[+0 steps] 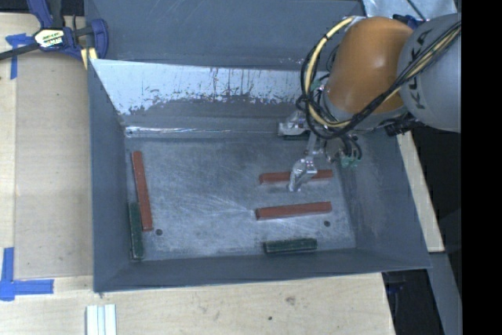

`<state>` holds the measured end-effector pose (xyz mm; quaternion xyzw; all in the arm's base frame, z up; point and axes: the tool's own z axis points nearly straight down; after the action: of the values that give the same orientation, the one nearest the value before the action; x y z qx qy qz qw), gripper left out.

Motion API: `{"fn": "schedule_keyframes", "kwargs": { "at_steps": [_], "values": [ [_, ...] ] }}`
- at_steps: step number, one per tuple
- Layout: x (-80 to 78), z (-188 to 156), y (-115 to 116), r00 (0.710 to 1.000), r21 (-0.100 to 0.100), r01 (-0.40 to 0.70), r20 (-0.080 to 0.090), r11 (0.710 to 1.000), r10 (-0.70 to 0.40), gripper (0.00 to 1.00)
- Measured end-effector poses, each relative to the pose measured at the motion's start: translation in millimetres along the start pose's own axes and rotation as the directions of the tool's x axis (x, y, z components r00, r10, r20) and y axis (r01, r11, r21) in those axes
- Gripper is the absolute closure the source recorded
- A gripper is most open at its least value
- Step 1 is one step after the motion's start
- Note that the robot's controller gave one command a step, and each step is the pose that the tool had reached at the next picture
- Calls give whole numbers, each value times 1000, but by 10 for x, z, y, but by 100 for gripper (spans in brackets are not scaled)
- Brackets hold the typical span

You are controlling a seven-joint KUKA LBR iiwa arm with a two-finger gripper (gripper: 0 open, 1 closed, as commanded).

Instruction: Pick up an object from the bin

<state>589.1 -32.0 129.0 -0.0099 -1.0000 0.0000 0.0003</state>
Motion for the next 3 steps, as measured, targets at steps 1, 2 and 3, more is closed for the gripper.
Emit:
{"fn": "schedule_keyframes", "kwargs": {
  "at_steps": [1,2,3],
  "values": [
    [-76,59,-170,999,0,-52,4,999,52,0],
    [-73,518,-117,998,0,-58,6,998,58,0],
    [-83,517,-82,994,-2,-104,42,995,104,100]
  ]
}}
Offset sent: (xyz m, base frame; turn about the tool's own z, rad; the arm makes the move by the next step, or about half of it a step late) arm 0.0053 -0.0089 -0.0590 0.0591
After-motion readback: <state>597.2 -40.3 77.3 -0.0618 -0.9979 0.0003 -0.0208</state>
